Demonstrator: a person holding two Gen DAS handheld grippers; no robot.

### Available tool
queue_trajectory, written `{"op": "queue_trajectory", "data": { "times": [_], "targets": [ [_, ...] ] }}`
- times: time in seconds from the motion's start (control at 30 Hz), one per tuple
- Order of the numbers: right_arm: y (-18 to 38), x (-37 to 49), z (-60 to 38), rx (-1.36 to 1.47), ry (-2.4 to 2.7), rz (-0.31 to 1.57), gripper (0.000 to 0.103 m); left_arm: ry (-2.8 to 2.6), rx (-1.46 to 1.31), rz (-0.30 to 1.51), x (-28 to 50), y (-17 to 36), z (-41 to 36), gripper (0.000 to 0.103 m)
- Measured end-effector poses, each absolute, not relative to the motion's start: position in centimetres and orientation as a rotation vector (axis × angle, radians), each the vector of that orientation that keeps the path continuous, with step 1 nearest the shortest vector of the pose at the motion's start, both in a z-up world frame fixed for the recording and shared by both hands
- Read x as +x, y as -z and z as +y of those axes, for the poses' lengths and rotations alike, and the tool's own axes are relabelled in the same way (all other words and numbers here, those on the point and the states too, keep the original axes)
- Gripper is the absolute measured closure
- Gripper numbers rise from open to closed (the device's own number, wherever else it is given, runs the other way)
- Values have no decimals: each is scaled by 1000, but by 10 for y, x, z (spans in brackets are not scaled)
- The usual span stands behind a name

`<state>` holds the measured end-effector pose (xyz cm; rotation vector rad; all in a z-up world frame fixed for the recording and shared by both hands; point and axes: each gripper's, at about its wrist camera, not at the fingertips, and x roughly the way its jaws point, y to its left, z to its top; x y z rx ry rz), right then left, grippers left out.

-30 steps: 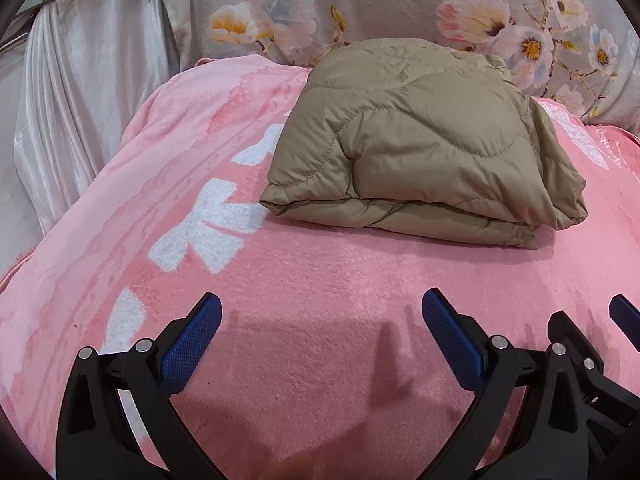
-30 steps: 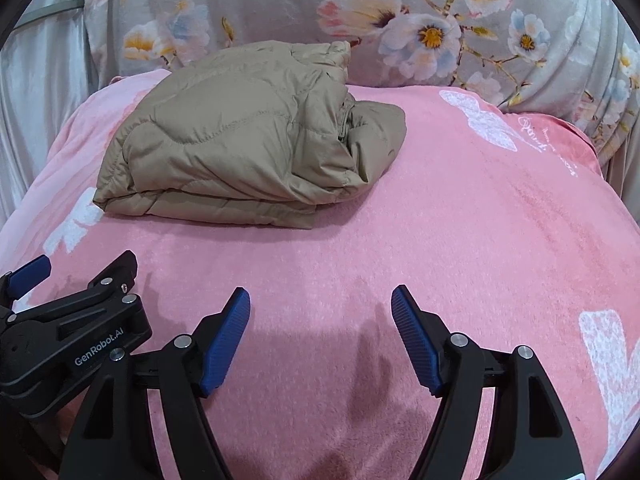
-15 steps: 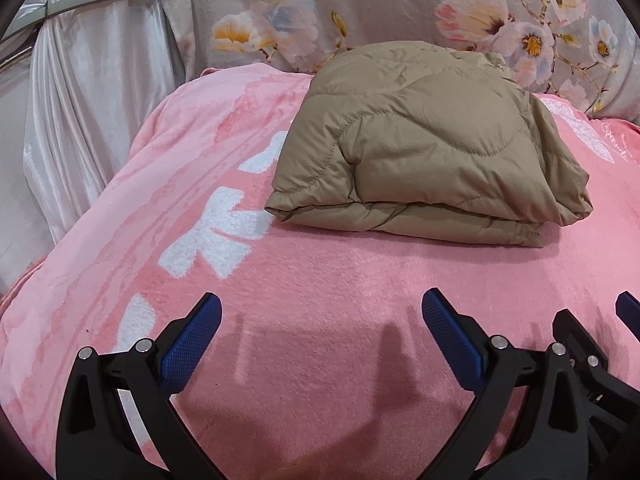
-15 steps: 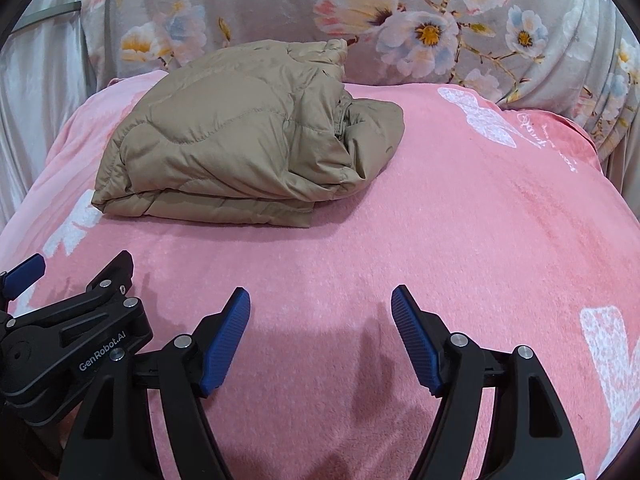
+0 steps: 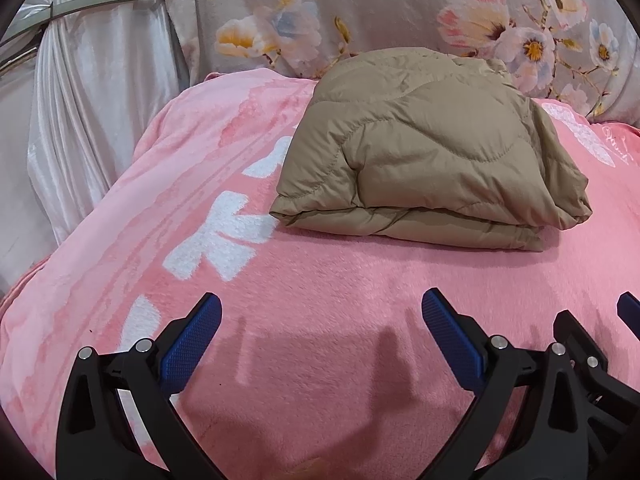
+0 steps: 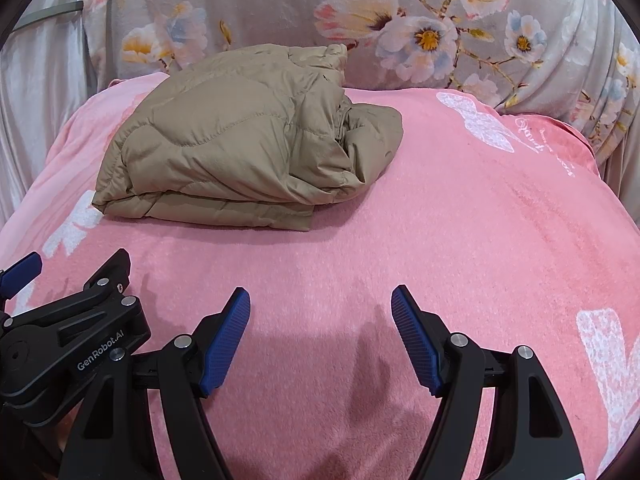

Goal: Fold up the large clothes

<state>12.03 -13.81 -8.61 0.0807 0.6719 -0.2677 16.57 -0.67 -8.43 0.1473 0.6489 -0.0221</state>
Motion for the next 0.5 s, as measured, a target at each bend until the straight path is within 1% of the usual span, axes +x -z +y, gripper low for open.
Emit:
{"op": "queue_trajectory", "data": {
  "times": [0.5],
  "targets": [
    [86,120,-138,79,268,671,32,21,148,646,165,84,-6,5]
  ]
}}
